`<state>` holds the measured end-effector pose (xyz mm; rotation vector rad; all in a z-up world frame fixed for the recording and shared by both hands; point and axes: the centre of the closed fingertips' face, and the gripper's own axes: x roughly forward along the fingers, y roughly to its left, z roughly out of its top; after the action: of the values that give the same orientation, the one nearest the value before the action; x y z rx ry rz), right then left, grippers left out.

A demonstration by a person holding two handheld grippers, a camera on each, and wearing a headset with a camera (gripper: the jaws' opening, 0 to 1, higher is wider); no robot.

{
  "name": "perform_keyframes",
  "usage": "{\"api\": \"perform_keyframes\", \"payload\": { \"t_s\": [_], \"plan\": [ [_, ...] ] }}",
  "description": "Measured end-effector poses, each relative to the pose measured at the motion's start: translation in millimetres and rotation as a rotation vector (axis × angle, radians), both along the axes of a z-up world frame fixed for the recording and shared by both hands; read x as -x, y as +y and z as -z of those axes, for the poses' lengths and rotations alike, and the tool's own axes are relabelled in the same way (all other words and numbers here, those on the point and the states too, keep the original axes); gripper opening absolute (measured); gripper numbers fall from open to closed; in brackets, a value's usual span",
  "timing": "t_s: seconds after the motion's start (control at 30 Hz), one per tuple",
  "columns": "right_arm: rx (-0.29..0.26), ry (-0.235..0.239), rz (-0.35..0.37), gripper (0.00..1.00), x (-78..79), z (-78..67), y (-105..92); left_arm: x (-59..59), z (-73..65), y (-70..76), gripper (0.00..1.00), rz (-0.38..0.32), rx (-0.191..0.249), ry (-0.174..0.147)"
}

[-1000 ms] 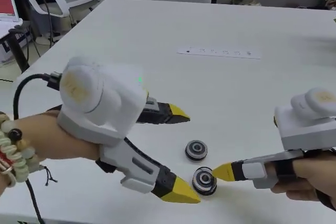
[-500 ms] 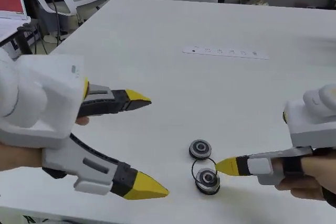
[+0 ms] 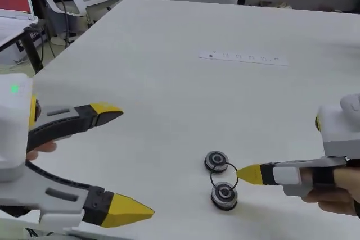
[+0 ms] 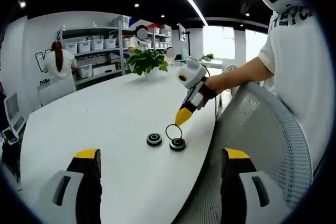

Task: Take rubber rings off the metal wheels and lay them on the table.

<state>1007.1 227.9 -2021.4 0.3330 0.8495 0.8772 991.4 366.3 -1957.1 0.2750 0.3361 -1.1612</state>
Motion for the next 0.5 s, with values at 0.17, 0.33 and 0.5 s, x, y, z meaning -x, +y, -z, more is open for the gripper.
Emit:
{"api": "perform_keyframes", "payload": {
  "t_s": [0.17,0.33,0.5],
  "plan": [
    [0.020,-0.033,0.010,0.00,-3.1,-6.0,-5.0,4.7,5.4,4.2,0.95,-0.031,0.023,0.017],
    [0.041,-0.069,0.009,0.00,-4.6,-12.4,-7.8,8.8,11.0,1.2,0.94,-0.039,0.032,0.037],
    [0.056,-0.097,-0.010,0.00,-3.8,-17.9,-5.1,10.2,12.9,-1.4,0.93,-0.039,0.041,0.052]
  ]
}}
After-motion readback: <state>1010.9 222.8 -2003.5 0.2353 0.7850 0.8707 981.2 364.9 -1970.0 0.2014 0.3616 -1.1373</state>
